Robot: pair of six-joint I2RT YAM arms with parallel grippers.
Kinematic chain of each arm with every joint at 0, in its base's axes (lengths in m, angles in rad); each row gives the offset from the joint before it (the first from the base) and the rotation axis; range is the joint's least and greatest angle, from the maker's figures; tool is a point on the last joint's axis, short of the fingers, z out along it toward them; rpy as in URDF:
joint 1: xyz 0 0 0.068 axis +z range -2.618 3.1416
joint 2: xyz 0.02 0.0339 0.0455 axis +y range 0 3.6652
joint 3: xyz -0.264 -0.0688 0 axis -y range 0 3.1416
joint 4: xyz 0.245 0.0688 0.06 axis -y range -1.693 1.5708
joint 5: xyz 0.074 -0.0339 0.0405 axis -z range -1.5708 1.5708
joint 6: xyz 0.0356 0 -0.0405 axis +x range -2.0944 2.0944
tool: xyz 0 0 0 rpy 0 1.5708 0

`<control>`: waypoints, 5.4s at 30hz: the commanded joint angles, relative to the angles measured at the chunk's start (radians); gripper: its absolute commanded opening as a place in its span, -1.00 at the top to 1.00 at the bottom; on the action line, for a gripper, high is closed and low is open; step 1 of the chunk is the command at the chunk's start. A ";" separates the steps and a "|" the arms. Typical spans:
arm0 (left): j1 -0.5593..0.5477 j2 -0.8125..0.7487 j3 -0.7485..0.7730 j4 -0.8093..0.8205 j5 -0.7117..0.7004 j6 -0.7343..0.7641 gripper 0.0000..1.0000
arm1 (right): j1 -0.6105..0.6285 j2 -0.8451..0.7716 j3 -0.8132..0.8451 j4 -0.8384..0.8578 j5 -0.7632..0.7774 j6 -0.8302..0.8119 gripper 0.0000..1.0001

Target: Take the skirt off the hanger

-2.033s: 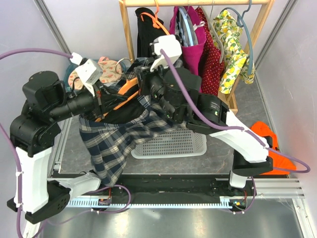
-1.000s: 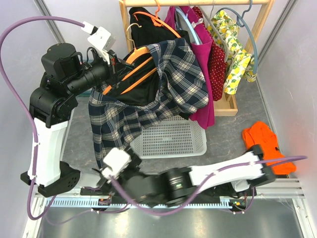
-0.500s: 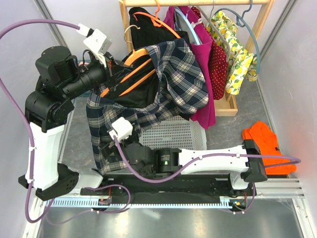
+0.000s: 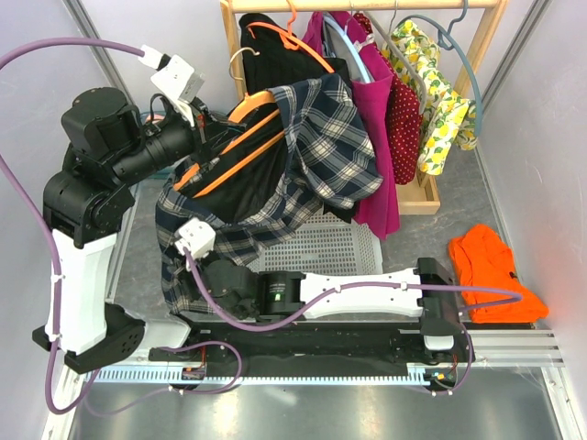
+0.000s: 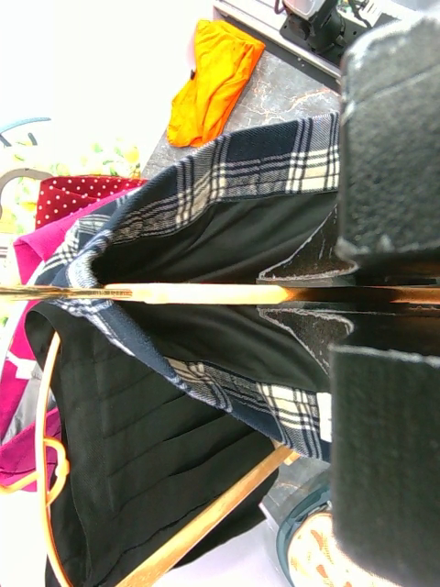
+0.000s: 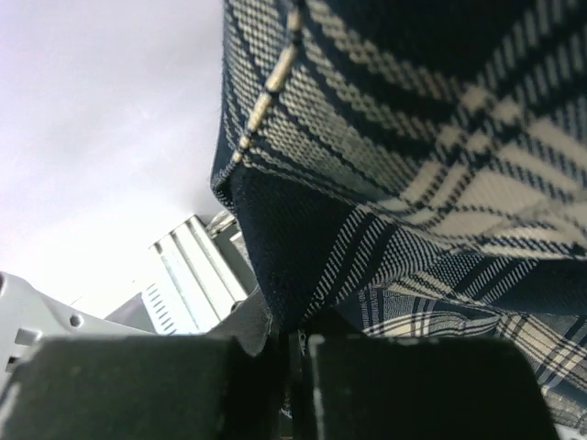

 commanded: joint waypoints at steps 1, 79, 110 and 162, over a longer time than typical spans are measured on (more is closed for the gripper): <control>-0.004 -0.029 0.013 0.170 0.007 -0.011 0.97 | 0.017 0.030 0.077 0.005 -0.090 0.017 1.00; -0.001 -0.202 0.066 0.148 0.076 0.007 0.97 | -0.329 -0.657 -0.086 0.117 0.526 -0.596 1.00; -0.001 -0.380 0.134 -0.571 0.055 0.361 0.96 | -0.372 -0.534 -0.023 0.063 0.751 -0.767 1.00; -0.004 -0.027 -0.047 0.027 -0.381 0.024 0.97 | -0.354 -0.562 -0.282 -0.259 0.048 -0.144 1.00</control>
